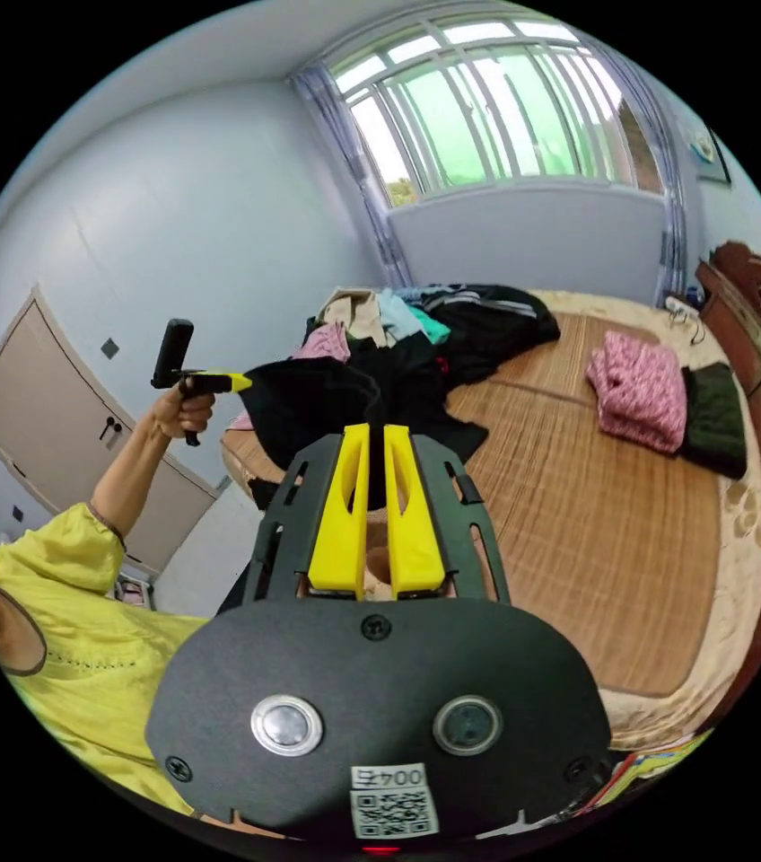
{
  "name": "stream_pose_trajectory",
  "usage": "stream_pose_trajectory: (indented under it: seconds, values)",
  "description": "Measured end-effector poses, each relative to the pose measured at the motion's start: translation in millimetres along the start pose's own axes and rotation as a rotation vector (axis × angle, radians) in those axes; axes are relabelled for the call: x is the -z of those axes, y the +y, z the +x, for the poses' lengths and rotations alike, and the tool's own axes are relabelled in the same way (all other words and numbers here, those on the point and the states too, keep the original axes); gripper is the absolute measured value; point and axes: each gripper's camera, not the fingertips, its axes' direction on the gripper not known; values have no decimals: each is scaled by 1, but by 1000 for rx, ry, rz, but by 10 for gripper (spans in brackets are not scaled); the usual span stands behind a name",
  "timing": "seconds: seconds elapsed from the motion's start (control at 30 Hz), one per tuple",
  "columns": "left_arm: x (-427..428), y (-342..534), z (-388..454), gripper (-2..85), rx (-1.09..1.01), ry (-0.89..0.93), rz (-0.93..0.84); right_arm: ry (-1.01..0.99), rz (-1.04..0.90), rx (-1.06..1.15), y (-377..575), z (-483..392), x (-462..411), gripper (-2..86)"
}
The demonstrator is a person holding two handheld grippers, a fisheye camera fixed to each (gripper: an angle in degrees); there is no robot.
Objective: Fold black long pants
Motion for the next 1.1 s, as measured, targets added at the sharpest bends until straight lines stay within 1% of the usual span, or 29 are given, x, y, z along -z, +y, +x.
stream_pose_trajectory:
  seconds: [0.03, 0.07, 0.13, 0.17, 0.23, 0.27, 0.33, 0.37, 0.43, 0.47, 0.53, 0.57, 0.63, 0.73, 0.77, 0.9, 0.97, 1.1]
  values:
    - [44, -11, 2, 18, -7, -15, 46, 25, 26, 17, -17, -16, 23, 36]
    - [65, -17, 3, 17, -5, -19, 63, 53, 50, 27, -34, -31, 45, 35]
    - [141, -38, 15, 17, -20, -64, 100, 75, 91, 32, -60, -52, 79, 35]
    - [159, -43, 19, 17, -26, -82, 104, 79, 113, 31, -77, -66, 100, 34]
    - [226, -62, 41, 16, -51, -169, 119, 115, 131, 43, -103, -91, 129, 34]
    - [242, -67, 48, 15, -61, -197, 128, 157, 140, 66, -120, -111, 148, 34]
    - [310, -82, 78, 15, -117, -292, 169, 227, 155, 113, -145, -144, 177, 35]
    - [327, -86, 85, 15, -127, -308, 182, 265, 164, 148, -161, -167, 196, 35]
    - [401, -97, 110, 14, -146, -333, 246, 316, 177, 196, -183, -200, 223, 35]
    - [419, -99, 115, 14, -151, -336, 260, 342, 191, 218, -196, -220, 242, 35]
    - [494, -107, 138, 13, -182, -342, 316, 370, 223, 247, -213, -247, 269, 34]
    - [512, -108, 145, 13, -193, -343, 331, 385, 245, 263, -224, -264, 287, 34]
    - [579, -110, 176, 12, -248, -366, 382, 402, 273, 281, -237, -287, 311, 34]
    - [651, -109, 216, 11, -315, -426, 424, 451, 311, 316, -253, -323, 342, 34]
    - [663, -108, 223, 11, -326, -438, 429, 473, 324, 328, -258, -336, 351, 34]
    - [737, -97, 254, 11, -358, -523, 459, 470, 346, 361, -270, -368, 370, 33]
    - [764, -91, 259, 11, -348, -552, 475, 464, 343, 388, -275, -386, 374, 33]
    - [817, -77, 254, 11, -265, -588, 517, 418, 314, 429, -283, -407, 370, 33]
